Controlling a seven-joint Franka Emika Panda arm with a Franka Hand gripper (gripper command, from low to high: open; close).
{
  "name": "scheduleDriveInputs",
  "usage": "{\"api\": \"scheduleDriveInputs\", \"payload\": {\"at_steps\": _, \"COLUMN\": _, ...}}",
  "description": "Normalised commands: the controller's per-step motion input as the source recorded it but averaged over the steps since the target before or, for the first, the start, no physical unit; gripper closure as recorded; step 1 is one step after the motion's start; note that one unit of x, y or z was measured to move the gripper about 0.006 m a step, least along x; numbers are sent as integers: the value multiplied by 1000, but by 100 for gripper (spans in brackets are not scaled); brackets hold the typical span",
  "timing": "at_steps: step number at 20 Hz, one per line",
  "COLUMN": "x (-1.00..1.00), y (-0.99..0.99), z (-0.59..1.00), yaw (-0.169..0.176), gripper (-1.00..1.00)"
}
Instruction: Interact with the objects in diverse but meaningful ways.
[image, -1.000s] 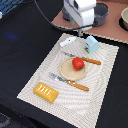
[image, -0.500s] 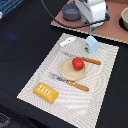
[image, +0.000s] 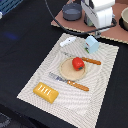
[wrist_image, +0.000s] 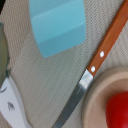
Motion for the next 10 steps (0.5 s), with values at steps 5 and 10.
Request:
{"api": "scheduleDriveInputs", "payload": {"at_steps": 5, "x": 530, "y": 279, "z": -47, "yaw": 15, "gripper": -100}}
{"api": "scheduleDriveInputs", "payload": {"at_steps": 10, "x": 122, "y": 470, "z": -14, "yaw": 65, "gripper": -100}}
